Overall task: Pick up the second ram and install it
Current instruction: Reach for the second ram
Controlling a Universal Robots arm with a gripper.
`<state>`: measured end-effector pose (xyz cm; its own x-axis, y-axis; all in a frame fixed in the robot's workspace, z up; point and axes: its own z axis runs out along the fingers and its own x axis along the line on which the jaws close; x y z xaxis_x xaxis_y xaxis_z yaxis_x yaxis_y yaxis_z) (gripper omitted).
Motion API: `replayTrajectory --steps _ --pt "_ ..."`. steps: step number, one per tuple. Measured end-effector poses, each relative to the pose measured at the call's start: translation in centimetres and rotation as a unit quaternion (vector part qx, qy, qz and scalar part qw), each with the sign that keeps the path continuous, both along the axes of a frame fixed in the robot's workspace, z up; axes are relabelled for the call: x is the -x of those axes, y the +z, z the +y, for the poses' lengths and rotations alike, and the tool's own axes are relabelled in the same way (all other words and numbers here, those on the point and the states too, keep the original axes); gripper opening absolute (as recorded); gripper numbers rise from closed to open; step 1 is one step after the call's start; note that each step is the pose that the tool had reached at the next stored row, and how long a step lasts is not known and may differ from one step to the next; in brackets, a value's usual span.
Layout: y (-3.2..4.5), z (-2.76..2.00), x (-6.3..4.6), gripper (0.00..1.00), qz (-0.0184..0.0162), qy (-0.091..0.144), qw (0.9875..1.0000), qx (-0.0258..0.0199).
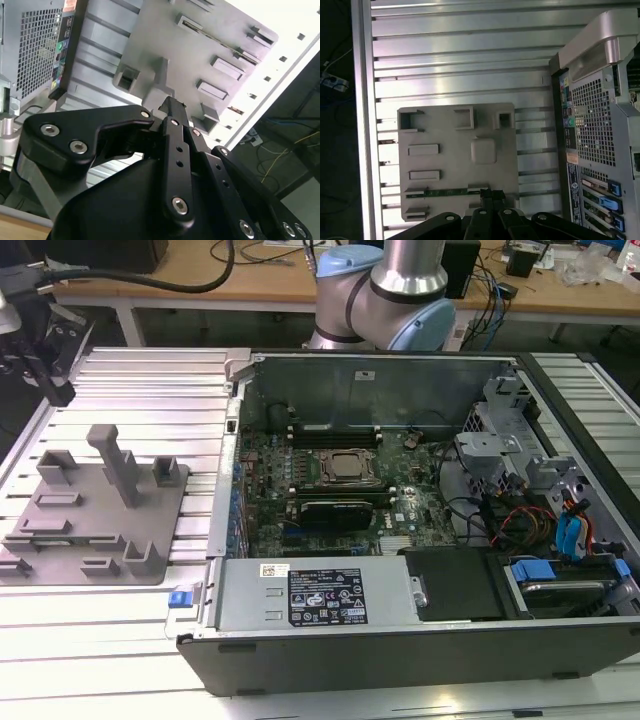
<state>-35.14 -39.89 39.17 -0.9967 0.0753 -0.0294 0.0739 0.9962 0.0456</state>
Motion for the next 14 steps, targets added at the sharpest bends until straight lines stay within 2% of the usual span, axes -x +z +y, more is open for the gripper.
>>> replayTrajectory --steps 2,6,10,14 --pt "-0.09 -0.12 0.7 0.08 -0.0001 0.0 1.0 0.0" --pt "-0.41 -0.77 1.2 0.08 0.0 0.0 1.0 0.0" --pt "-1.17 -1.46 2.1 0.08 0.0 0.0 1.0 0.0" --pt "-2.51 -1.61 3.0 0.08 -0.0001 0.0 1.0 0.0"
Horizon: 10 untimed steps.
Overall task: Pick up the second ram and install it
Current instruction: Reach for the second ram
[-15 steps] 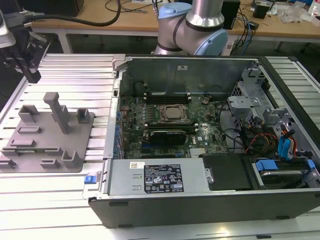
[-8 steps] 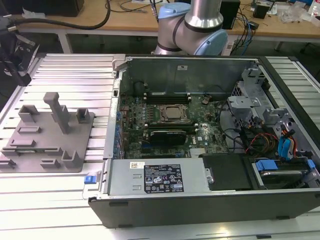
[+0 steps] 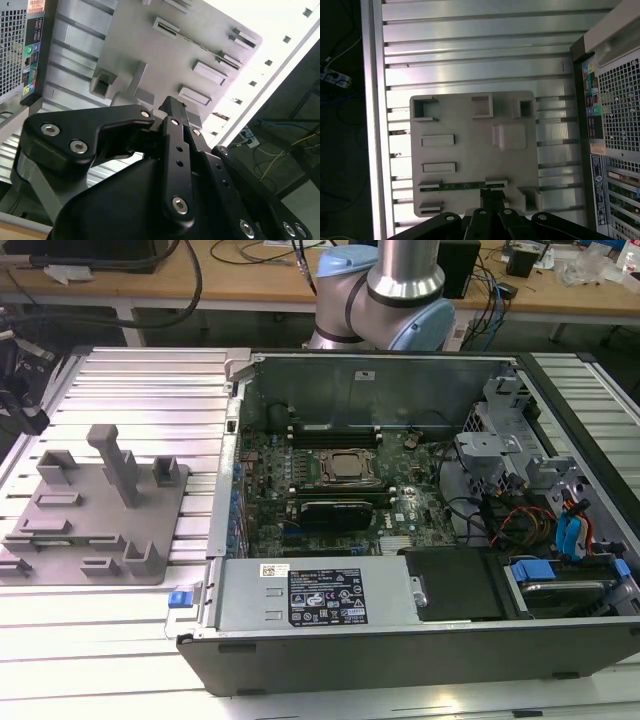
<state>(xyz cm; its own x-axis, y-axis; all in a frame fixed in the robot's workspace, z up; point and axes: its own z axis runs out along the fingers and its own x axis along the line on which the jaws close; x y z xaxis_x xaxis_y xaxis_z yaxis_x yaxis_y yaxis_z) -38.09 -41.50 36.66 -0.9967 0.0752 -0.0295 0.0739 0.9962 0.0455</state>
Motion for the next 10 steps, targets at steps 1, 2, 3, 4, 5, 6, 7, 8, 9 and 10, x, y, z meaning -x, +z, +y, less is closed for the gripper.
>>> replayTrajectory --steps 1,2,3,4,5,6,7,8,9,10 --pt "-0.14 -0.02 0.1 0.08 0.0 0.0 1.0 0.0" --pt "-0.26 -0.05 0.1 0.08 0.0 0.0 1.0 0.0" --pt "-0.7 -0.17 0.3 0.08 0.0001 0.0 1.0 0.0" --pt "-0.91 -0.27 0.4 0.08 0.0 0.0 1.0 0.0" --pt "-1.04 -0.35 0.4 0.08 0.0 0.0 1.0 0.0" --pt "-1.21 -0.43 0.4 0.08 -0.0001 0.0 1.0 -0.0001" --pt "-1.41 -0.5 0.5 0.08 -0.0001 0.0 1.0 0.0" --pt "-1.74 -0.6 0.6 0.08 0.0 0.0 1.0 0.0" --pt "-2.03 -0.67 0.8 0.08 0.0001 0.0 1.0 0.0" --pt "-2.34 -0.79 1.0 0.08 0.0 0.0 1.0 0.0"
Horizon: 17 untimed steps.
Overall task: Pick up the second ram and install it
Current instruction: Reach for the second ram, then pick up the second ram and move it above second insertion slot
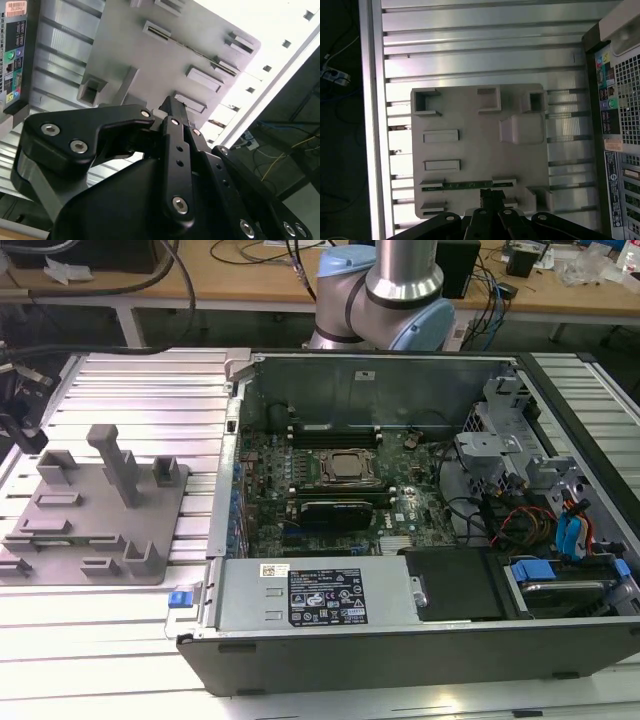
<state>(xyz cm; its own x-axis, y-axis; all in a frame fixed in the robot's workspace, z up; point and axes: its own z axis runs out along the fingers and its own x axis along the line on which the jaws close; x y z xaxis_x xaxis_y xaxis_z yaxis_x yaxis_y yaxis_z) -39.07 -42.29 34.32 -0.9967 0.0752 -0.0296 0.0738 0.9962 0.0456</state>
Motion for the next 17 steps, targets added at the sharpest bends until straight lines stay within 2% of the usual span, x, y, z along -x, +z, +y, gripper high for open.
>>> replayTrajectory --steps 2,4,17 --pt "-0.53 -0.31 0.34 0.08 0.0 0.0 1.0 0.0" --pt "-0.72 -0.6 0.42 0.08 0.0 0.0 1.0 0.0" --pt "-0.78 -0.61 0.42 0.08 0.0 0.0 1.0 0.0"
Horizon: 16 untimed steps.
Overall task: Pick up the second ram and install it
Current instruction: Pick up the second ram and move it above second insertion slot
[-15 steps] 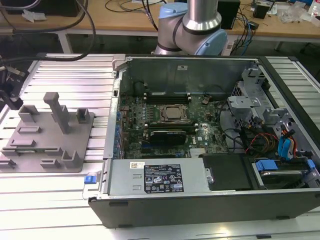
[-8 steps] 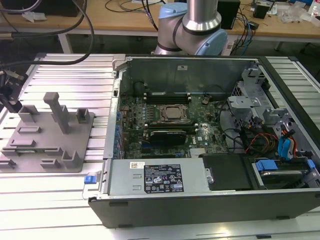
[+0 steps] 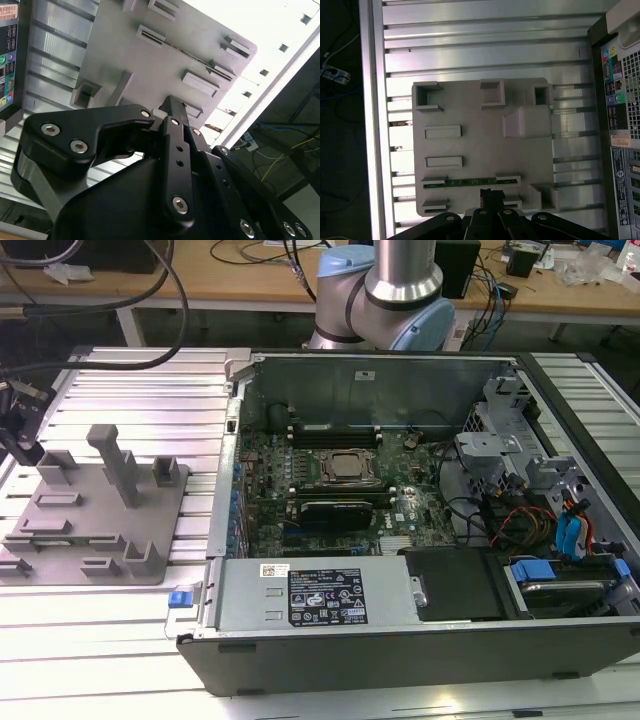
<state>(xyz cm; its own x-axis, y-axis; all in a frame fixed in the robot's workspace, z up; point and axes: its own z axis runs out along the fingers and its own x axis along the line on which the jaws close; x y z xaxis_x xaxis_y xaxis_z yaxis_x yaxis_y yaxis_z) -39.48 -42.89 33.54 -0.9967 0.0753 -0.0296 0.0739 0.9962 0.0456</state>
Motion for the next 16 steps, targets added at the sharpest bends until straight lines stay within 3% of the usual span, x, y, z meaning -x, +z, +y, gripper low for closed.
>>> replayTrajectory --steps 2,4,6,8,10,11,13,16 --pt "0.0 0.0 0.0 0.08 0.0 0.002 1.0 0.0" --pt "0.0 0.0 0.0 0.08 0.0 0.032 0.9995 0.0" --pt "0.0 0.0 0.0 0.08 0.0 0.067 0.9978 0.0" --pt "0.0 0.0 0.0 0.08 0.0 0.111 0.9938 0.0" --pt "0.0 0.0 0.0 0.08 0.0 0.153 0.9882 0.0" --pt "0.0 0.0 0.0 0.08 0.0 0.168 0.9858 0.0" --pt "0.0 0.0 0.0 0.08 0.0 0.187 0.9825 0.0" --pt "0.0 0.0 0.0 0.08 0.0 0.224 0.9747 0.0"
